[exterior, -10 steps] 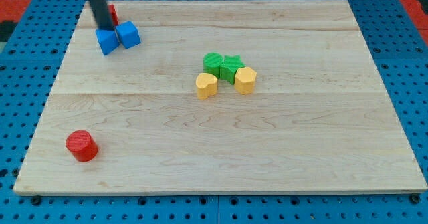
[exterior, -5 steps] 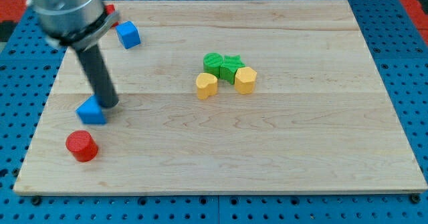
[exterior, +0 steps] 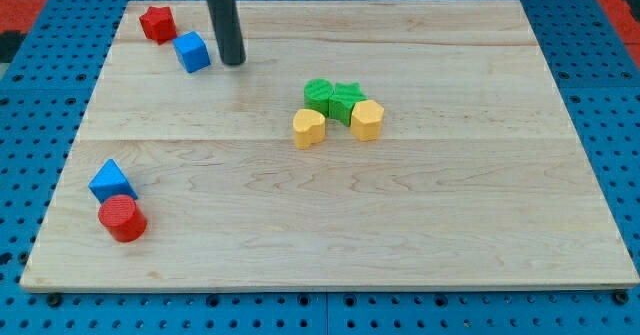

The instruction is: Move the blue blocks above the red circle

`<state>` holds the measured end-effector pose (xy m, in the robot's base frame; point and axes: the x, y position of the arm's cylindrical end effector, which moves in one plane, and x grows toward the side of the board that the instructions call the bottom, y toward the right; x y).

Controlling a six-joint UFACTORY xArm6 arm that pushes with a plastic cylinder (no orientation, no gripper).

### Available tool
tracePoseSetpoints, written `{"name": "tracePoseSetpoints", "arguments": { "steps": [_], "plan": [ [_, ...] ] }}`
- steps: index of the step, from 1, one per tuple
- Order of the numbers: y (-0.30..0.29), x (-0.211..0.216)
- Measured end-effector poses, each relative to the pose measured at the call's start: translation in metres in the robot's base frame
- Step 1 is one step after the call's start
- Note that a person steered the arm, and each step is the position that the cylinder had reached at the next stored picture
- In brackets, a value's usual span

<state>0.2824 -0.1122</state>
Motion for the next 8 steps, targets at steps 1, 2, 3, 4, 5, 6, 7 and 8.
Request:
{"name": "tracePoseSetpoints", "arguments": {
  "steps": [1,2,3,4,5,6,7,8],
  "plan": [
    [-0.018,-0.023],
    [-0.095,-0.004],
    [-0.097,0.037],
    [-0.059,0.048],
    [-0.045,0.085],
    [-0.045,0.123],
    [-0.06,0.132],
    [-0.083,0.132]
  ]
}}
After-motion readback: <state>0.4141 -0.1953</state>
